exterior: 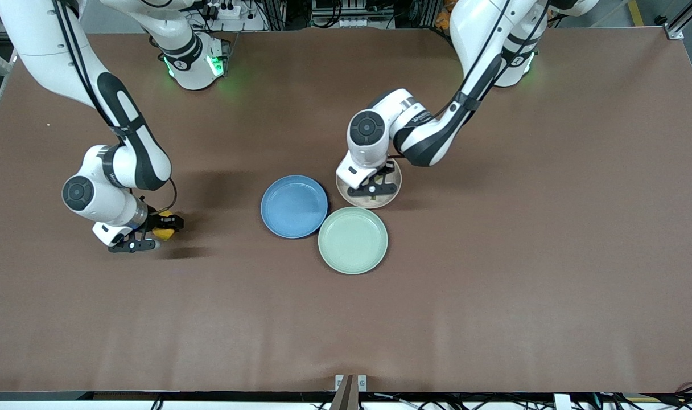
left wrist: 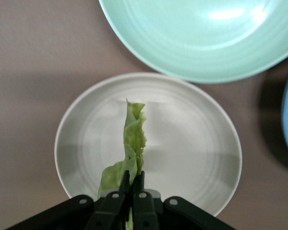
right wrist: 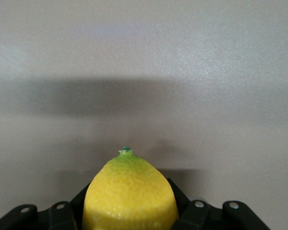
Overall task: Place lemon and lettuce in plates
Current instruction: 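Release the lettuce onto the beige plate while the right gripper carries the lemon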
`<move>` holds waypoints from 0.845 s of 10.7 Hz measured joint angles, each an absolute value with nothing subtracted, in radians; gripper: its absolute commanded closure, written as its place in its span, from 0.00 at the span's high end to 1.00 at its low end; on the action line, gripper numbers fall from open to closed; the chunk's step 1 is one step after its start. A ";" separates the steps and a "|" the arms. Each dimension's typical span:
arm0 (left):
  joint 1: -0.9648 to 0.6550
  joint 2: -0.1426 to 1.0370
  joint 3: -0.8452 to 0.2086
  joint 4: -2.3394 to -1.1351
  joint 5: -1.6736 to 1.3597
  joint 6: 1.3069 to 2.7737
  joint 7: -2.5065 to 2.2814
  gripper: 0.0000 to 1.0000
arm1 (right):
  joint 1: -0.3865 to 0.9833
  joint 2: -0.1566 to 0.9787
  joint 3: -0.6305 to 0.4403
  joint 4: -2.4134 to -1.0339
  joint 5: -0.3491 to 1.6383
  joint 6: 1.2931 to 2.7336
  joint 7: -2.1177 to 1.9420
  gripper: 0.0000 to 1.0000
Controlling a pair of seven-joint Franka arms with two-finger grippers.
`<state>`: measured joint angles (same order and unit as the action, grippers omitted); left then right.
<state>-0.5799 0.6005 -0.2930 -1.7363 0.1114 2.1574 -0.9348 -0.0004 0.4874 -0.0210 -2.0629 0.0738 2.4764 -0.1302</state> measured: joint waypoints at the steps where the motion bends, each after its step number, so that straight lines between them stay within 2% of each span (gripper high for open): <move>1: -0.591 0.603 -0.293 -1.740 0.111 2.157 -0.936 1.00 | 0.006 0.484 -0.013 -2.045 0.074 2.451 -0.101 0.56; 9: -0.561 0.565 -0.269 -1.711 0.112 2.158 -0.933 1.00 | 0.215 0.471 0.000 -1.993 0.075 2.424 0.206 0.58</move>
<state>-0.5608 0.5650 -0.2695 -1.7108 0.1116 2.1583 -0.9333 0.2147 0.4712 -0.0001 -1.9925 0.0749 2.4243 0.2061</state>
